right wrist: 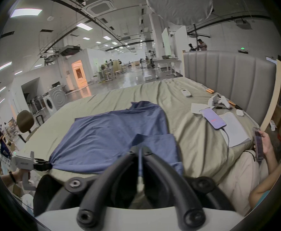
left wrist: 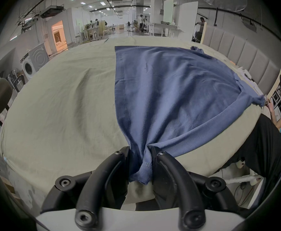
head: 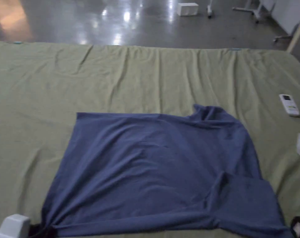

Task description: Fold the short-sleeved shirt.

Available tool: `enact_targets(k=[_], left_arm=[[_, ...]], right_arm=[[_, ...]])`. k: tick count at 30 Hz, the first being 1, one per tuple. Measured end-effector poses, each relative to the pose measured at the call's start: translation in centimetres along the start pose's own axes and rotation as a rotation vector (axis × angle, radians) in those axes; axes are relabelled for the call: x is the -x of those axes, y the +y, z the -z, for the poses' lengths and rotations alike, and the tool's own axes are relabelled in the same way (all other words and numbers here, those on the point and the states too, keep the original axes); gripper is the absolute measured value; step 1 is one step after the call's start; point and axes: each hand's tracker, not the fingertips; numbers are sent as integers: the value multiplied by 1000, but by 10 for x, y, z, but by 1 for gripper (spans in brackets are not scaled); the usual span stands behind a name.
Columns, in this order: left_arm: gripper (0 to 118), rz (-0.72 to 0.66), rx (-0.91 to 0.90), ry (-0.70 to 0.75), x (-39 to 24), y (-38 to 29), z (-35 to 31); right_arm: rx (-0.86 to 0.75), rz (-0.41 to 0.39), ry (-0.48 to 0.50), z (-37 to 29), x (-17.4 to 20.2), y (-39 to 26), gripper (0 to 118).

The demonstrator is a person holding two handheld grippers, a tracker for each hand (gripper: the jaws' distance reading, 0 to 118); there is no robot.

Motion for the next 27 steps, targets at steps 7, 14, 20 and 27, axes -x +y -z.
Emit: enact_targets(k=[7,14,20,27], left_arm=[[9,-46,59,-9,-11,15,-3],[8,22,98,25,-30,25,-4],[8,23,111,26,-33,29,-3],[7,-13,49,40,-32,31,-28]], right_arm=[[131,-55,-59,53,-55,-34,72],[249,-17,28,117,-84,-72,69],[275,-50,85,129,-88,-77,8],[225,-81,89,108,-83,-63,6]])
